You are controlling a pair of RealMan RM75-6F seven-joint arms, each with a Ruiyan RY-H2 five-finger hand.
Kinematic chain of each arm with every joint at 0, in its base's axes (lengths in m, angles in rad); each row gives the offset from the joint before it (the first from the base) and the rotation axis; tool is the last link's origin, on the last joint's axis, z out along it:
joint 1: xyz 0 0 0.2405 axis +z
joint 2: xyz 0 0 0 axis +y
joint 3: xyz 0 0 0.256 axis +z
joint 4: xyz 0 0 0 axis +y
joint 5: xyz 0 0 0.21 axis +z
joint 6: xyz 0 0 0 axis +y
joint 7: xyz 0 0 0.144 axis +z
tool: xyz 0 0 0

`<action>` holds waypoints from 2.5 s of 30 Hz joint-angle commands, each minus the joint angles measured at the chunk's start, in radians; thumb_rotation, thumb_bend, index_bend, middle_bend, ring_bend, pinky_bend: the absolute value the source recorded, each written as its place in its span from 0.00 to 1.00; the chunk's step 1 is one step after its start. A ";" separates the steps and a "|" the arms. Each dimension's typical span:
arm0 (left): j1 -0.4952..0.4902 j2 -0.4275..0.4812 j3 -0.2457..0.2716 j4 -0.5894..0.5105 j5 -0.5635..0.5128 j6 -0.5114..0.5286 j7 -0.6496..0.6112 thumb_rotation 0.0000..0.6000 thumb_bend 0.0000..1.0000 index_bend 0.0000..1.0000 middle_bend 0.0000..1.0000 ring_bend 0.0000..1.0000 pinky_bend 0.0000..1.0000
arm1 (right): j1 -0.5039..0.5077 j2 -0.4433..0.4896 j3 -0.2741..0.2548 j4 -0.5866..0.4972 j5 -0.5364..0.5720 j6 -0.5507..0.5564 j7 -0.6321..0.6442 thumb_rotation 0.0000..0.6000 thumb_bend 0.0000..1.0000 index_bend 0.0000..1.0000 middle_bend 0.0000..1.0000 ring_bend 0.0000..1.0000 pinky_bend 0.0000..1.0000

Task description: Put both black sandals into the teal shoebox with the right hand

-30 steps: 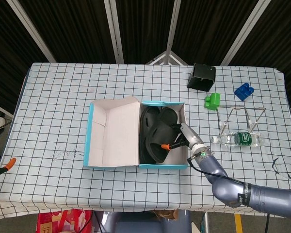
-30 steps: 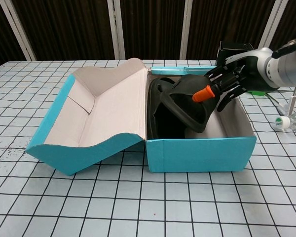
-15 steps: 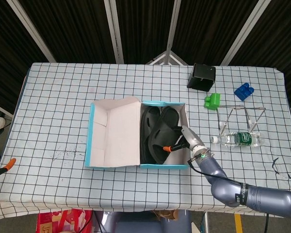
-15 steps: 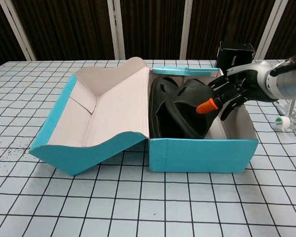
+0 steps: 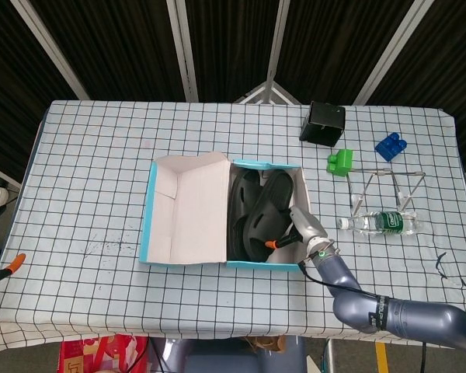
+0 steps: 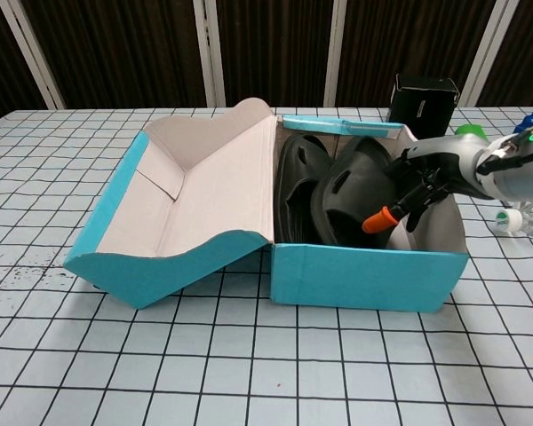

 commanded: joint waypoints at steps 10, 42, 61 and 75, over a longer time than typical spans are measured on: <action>0.000 0.002 -0.001 0.000 -0.003 -0.001 -0.005 1.00 0.20 0.13 0.00 0.00 0.08 | 0.011 -0.027 -0.011 -0.023 -0.016 0.074 -0.095 1.00 0.72 0.66 0.47 0.43 0.45; 0.002 0.006 0.004 -0.006 0.005 0.001 -0.007 1.00 0.20 0.13 0.00 0.00 0.08 | 0.063 0.101 -0.010 -0.132 0.063 0.009 -0.182 1.00 0.33 0.14 0.10 0.12 0.20; 0.002 0.008 0.006 -0.008 0.009 0.000 -0.006 1.00 0.20 0.13 0.00 0.00 0.08 | 0.133 0.189 -0.043 -0.210 0.132 0.060 -0.284 1.00 0.24 0.05 0.04 0.05 0.14; 0.001 0.006 0.004 -0.008 0.006 -0.002 -0.004 1.00 0.20 0.13 0.00 0.00 0.08 | 0.125 0.207 0.016 -0.315 0.063 0.236 -0.264 1.00 0.25 0.18 0.08 0.20 0.25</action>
